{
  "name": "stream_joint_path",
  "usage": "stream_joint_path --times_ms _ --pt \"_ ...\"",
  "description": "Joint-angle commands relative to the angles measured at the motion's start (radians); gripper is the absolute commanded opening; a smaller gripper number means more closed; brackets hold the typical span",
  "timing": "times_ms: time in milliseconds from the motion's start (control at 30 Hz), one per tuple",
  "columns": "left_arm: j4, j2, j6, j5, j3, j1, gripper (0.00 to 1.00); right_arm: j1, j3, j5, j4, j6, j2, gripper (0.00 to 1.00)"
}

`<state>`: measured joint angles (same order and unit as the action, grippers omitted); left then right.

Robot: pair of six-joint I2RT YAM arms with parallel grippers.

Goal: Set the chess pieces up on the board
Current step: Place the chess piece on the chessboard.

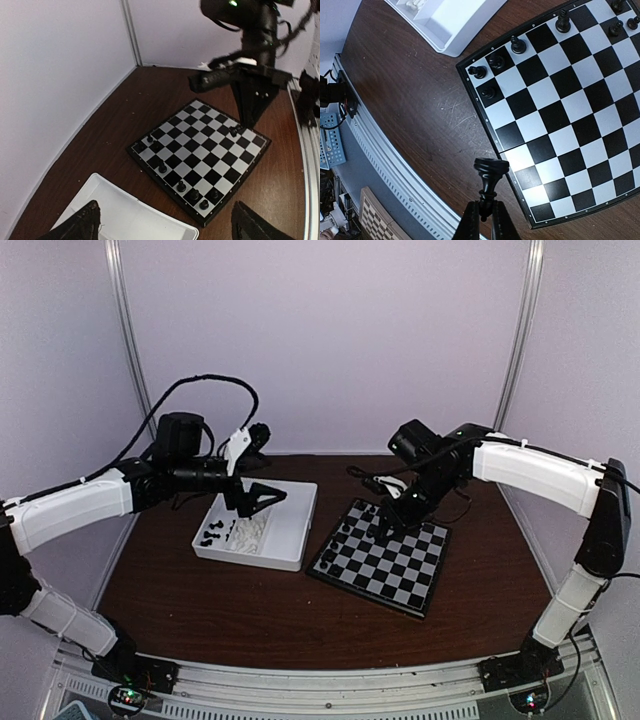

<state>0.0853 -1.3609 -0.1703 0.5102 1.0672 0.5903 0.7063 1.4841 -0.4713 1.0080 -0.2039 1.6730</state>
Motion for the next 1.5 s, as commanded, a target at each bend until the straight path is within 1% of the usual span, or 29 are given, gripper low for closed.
stream_joint_path --times_ms 0,67,167,333,500,633,800,867,1233,1467 --pt "0.164 -0.041 -0.408 0.078 0.055 0.056 0.89 -0.003 0.026 -0.097 0.009 0.016 0.013 0.02" --pt "0.179 -0.069 -0.451 0.050 0.067 0.086 0.89 0.001 0.026 -0.132 -0.002 0.015 0.014 0.02" --pt "0.164 -0.103 -0.449 0.038 0.080 0.106 0.88 0.002 0.018 -0.192 -0.036 0.002 0.012 0.02" --pt "0.119 -0.119 -0.505 0.067 0.054 0.139 0.84 0.002 -0.013 -0.338 -0.153 -0.068 0.011 0.02" --pt "0.115 -0.129 -0.564 0.104 0.051 0.160 0.79 0.004 -0.024 -0.389 -0.224 -0.122 0.015 0.02" --pt "0.131 -0.155 -0.613 0.078 0.066 0.192 0.74 0.007 -0.022 -0.435 -0.266 -0.154 0.028 0.02" --pt "0.199 -0.212 -0.667 -0.024 0.119 0.241 0.73 0.014 -0.012 -0.462 -0.295 -0.176 0.045 0.02" --pt "0.201 -0.226 -0.668 -0.042 0.132 0.248 0.72 0.016 -0.010 -0.474 -0.304 -0.182 0.052 0.02" --pt "0.186 -0.260 -0.651 -0.052 0.160 0.259 0.68 0.032 -0.021 -0.505 -0.355 -0.214 0.078 0.02" --pt "0.186 -0.262 -0.656 -0.047 0.165 0.263 0.58 0.036 -0.024 -0.512 -0.373 -0.222 0.088 0.02"
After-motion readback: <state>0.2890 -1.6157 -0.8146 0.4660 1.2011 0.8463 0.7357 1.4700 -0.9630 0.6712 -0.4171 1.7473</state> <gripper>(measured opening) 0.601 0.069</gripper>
